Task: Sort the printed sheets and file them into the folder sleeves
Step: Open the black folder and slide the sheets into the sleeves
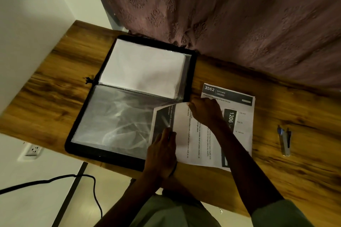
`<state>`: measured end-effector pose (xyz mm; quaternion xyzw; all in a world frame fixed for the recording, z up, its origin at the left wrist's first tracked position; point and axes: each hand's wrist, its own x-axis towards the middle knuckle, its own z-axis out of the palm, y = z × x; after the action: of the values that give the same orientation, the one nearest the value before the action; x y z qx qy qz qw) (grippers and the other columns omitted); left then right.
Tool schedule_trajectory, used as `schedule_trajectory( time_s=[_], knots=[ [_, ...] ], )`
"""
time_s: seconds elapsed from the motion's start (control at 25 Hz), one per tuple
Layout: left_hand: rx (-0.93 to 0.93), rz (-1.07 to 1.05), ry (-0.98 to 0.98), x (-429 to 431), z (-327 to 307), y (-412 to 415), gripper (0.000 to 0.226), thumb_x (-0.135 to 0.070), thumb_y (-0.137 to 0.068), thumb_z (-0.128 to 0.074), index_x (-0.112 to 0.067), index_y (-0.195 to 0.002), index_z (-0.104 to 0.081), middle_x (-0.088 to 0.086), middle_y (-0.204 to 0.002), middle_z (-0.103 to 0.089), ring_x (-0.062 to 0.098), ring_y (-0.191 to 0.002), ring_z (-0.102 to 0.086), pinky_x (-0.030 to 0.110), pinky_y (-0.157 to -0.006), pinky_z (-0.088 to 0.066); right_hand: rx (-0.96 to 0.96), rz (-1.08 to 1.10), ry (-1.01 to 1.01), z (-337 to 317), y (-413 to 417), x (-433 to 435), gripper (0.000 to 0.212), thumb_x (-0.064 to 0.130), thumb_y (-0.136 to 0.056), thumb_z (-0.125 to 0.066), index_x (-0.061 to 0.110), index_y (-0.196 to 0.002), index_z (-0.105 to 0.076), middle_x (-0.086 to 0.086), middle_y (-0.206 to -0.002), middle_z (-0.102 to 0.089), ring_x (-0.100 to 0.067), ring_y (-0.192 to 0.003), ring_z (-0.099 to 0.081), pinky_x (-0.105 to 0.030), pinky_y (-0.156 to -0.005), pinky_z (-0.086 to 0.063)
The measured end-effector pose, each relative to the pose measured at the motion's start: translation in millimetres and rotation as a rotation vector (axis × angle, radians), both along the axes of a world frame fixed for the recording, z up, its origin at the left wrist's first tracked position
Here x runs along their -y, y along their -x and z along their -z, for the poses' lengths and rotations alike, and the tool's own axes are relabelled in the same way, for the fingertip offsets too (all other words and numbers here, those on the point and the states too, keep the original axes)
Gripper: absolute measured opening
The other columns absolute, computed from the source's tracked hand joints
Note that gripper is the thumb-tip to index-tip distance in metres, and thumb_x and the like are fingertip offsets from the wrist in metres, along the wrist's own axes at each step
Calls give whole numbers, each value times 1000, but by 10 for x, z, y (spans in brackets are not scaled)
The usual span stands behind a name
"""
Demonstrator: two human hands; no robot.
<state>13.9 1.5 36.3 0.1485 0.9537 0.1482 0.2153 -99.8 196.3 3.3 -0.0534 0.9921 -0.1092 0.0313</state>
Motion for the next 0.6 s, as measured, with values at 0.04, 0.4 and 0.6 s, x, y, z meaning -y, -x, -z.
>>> schedule_trajectory(
  time_s=[0.04,0.4,0.6],
  knots=[
    [-6,-7,-4,-4,-8,3,62,-20,-101,-49,-16,-156,-21,2,-161,-11,23,-141,-29,31,-101,-49,25,23,-13,4,32,70,29,41,-100,-47,17,-93,-63,-2,-85,-67,-23,-78,-66,-30,-72,-45],
    [36,8,-45,29,87,-12,59,-18,-101,-49,-15,-155,-24,1,-159,-15,22,-139,-34,31,-102,-49,274,136,-155,70,221,-37,37,50,-100,-42,20,-101,-63,-6,-98,-67,-24,-91,-64,-32,-74,-43],
    [161,3,-48,31,222,-29,68,-22,-97,-58,-17,-155,-23,1,-159,-11,21,-133,-43,36,-104,-49,153,82,-33,-22,153,86,31,47,-97,-49,20,-109,-59,-5,-103,-66,-26,-101,-63,-41,-88,-48]
  ],
)
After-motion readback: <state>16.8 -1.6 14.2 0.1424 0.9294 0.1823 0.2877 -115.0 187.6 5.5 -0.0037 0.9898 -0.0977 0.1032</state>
